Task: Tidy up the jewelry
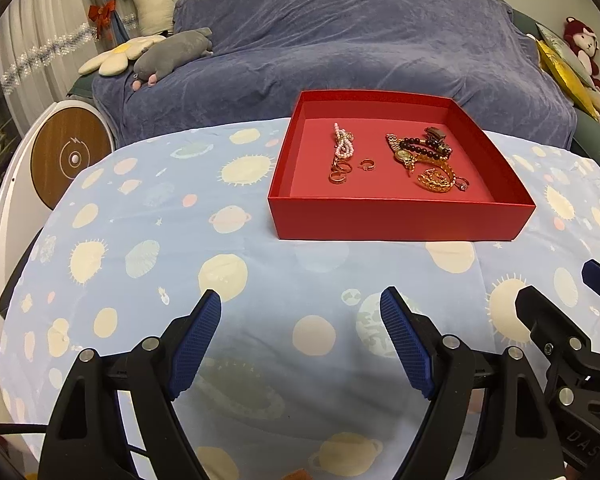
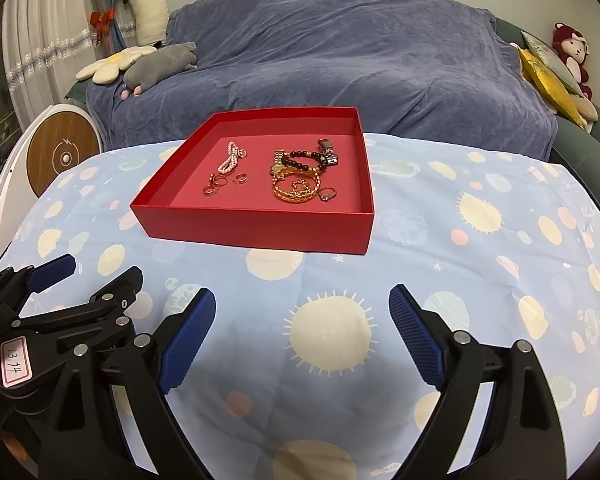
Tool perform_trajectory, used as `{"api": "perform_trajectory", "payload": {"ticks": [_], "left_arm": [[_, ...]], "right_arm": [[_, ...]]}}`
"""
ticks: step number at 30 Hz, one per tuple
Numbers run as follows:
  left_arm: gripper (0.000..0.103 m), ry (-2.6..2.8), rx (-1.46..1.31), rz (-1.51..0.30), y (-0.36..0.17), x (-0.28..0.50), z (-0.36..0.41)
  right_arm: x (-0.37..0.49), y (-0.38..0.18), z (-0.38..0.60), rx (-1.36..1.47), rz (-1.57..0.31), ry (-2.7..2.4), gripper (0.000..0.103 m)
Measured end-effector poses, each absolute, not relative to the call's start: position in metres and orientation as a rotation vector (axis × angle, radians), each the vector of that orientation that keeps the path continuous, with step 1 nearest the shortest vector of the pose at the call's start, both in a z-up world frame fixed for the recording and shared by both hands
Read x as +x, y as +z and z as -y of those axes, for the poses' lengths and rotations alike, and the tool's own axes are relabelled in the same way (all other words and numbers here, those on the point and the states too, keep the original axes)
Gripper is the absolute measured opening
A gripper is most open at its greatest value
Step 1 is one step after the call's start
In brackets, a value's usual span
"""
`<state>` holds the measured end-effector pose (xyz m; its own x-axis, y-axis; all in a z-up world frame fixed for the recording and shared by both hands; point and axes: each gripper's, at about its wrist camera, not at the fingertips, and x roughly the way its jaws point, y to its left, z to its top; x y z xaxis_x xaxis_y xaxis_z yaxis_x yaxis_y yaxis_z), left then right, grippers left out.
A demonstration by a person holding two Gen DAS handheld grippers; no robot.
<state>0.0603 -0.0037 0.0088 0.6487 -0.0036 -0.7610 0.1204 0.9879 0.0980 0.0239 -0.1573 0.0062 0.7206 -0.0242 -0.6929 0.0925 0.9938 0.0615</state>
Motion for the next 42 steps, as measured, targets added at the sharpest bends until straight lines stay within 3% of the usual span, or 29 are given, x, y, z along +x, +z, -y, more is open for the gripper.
{"api": "perform_trajectory", "payload": {"ticks": [42], "left_arm": [[0.083, -0.038, 0.093, -0.901, -0.0008, 0.067, 0.0056]], "right_arm": [[0.0266, -0.0032, 0.161, 0.088, -0.783, -0.091, 0.089]]}}
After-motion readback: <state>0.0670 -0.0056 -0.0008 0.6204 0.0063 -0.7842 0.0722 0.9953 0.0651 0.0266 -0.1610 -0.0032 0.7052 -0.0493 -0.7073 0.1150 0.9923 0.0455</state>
